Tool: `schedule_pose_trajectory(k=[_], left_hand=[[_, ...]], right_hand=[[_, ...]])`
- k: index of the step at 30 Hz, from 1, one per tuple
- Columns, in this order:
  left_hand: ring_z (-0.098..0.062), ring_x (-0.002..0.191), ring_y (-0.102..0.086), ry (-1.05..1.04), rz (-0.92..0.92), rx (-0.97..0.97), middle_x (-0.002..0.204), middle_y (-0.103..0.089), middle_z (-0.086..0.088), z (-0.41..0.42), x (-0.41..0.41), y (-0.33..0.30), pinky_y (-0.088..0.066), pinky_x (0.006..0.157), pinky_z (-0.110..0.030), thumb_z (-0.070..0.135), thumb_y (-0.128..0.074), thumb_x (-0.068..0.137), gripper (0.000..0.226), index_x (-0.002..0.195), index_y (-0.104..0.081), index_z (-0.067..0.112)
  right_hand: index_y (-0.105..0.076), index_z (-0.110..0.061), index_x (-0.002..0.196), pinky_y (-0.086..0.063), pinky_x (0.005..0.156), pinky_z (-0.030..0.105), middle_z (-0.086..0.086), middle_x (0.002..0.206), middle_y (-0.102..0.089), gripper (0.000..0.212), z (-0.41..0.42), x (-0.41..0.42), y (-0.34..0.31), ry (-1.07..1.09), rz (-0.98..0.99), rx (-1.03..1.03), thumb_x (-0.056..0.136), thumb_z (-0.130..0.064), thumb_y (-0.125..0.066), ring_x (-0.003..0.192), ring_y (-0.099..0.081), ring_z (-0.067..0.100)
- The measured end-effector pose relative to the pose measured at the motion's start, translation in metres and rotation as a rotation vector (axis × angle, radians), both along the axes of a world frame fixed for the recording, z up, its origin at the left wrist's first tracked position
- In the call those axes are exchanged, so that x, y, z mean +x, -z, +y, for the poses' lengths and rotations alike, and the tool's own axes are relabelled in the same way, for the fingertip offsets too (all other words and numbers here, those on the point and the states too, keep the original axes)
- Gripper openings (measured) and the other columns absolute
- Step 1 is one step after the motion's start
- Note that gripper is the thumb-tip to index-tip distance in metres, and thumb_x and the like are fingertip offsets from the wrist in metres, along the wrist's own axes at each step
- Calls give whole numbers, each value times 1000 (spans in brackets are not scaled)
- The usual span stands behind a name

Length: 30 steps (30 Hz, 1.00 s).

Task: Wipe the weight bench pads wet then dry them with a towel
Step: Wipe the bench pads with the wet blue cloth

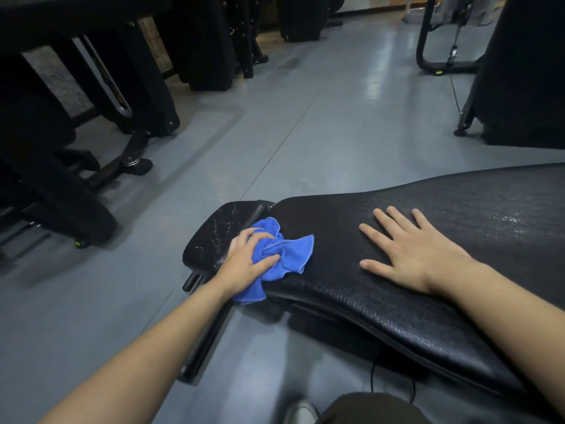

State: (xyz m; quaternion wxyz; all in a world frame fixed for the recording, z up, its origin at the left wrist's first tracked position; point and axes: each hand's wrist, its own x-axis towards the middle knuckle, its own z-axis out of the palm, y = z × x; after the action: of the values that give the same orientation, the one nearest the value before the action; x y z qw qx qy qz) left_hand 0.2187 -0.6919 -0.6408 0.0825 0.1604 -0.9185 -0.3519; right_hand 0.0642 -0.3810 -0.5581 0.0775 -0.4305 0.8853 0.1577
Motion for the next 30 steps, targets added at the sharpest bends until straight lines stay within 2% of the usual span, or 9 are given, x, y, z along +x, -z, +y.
schedule_pose_trajectory(k=[2,6,11,15,22,27,30], left_hand=[[-16,134,-29,-4,-27,-4,139,-35,15,-5,-19,-3,-24,112,-27,65,-58,76,56,127,-54,42],[-24,139,-26,-37,-94,-52,148,-32,3,-12,-64,-6,-23,110,-28,44,-63,93,44,135,-52,34],[-26,140,-24,-66,-128,-66,152,-29,0,-8,-107,-9,-25,115,-36,43,-60,96,46,139,-49,31],[-26,140,-24,-76,-139,-68,152,-29,0,-10,-118,-12,-26,117,-39,45,-58,96,47,140,-47,31],[-24,142,-21,-62,-140,-72,151,-29,2,-2,-100,-14,-27,116,-39,51,-58,95,48,139,-49,34],[-17,137,-25,-18,-81,-71,146,-33,6,17,-60,-16,-24,108,-26,52,-63,92,45,133,-53,35],[-15,135,-28,34,-33,-95,144,-36,10,28,-26,-13,-24,110,-26,55,-65,88,47,130,-55,37]], right_hand=[[12,-33,157,1,123,53,8,167,14,119,0,0,1,-1,6,1,52,-80,42,154,14,26],[13,-33,157,1,123,53,8,167,14,114,0,0,2,-11,8,-3,57,-79,39,154,14,26],[13,-32,157,0,123,53,8,167,14,115,0,0,2,-13,17,0,56,-79,41,154,14,26],[12,-32,158,0,123,53,9,167,12,107,-2,0,2,-15,21,-9,64,-81,32,154,13,26],[10,-34,158,1,123,53,8,168,12,117,-2,0,0,-7,-2,-13,55,-81,38,154,12,26],[10,-33,158,1,123,53,8,168,12,115,-2,2,-2,0,-13,-14,56,-81,35,154,12,26],[9,-34,158,2,123,53,7,168,12,124,-3,3,-6,12,-28,-3,48,-82,40,154,13,25]])
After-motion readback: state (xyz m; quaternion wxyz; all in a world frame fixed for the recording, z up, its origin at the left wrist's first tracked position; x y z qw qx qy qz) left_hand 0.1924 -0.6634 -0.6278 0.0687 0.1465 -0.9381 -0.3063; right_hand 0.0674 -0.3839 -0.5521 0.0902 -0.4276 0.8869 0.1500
